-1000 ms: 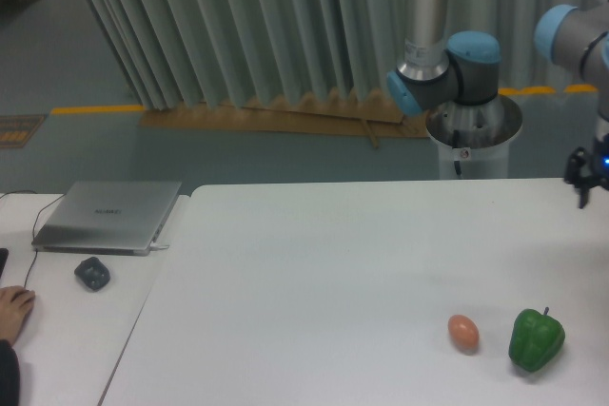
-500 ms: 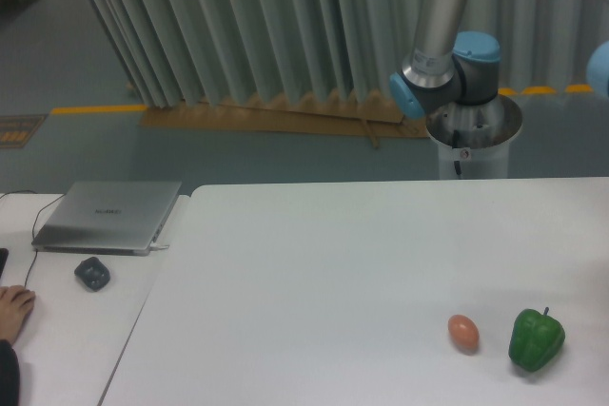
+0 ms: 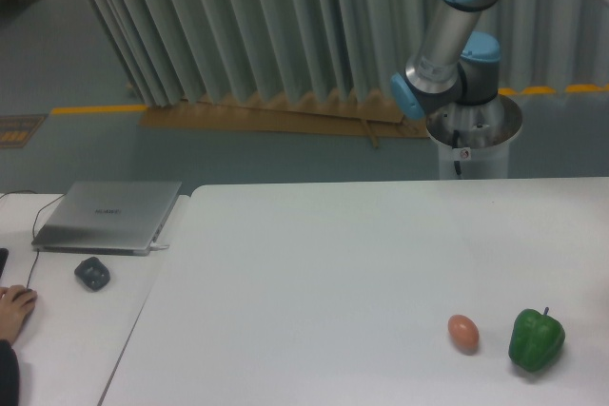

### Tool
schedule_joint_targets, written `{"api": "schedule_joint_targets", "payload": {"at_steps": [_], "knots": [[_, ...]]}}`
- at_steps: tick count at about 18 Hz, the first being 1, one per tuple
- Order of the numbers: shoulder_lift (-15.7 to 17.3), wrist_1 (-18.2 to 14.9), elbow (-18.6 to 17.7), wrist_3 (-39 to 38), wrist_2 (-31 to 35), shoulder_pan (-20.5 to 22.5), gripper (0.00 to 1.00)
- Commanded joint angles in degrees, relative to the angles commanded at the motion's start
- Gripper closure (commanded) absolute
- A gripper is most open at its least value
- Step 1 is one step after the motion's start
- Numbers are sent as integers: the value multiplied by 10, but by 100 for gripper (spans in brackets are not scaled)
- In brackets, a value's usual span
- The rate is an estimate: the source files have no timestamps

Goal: Place the red pepper on the table

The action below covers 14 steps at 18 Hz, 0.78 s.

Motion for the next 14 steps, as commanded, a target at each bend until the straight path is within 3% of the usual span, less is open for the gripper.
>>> {"api": "schedule_joint_targets", "payload": {"at_steps": [5, 14], "knots": [[-15, -7, -15, -63, 9, -2, 0], [-14, -6, 2, -66, -13, -6, 0]]}}
